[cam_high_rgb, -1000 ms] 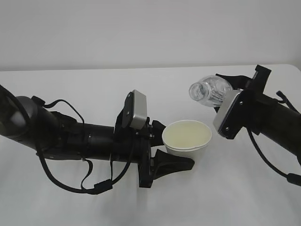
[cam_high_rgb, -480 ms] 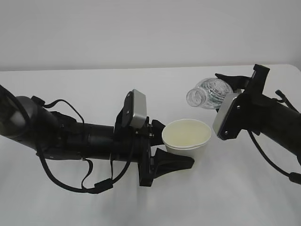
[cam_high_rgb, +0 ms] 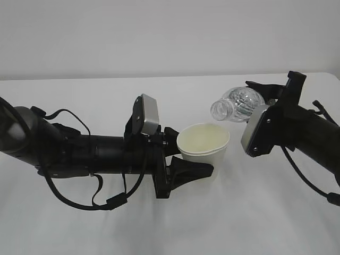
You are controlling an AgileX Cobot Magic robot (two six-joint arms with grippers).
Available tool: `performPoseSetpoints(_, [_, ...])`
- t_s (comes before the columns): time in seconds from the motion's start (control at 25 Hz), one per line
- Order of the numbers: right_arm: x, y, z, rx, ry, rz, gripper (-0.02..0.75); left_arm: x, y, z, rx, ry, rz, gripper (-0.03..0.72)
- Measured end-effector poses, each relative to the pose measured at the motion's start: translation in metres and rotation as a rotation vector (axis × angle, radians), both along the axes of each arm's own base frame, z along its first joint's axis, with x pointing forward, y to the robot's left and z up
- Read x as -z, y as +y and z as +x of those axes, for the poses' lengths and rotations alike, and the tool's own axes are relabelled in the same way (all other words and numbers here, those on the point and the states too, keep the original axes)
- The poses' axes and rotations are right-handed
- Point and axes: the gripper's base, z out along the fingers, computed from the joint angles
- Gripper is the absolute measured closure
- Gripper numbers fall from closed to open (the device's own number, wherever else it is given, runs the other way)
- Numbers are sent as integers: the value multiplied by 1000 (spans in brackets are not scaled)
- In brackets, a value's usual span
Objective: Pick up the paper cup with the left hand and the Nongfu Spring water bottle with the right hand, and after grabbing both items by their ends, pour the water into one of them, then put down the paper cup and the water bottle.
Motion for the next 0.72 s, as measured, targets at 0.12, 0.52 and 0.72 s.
performPoseSetpoints(0.12, [0,0,0,1,-13,-26,335,0,0,0,0,0,0,241])
performPoseSetpoints(0.52, [0,-1,1,3,-54,-109,335,0,0,0,5,-1,2,241])
performPoseSetpoints(0.72, [0,-1,1,2,-57,-115,335,0,0,-1,13,-3,6,241])
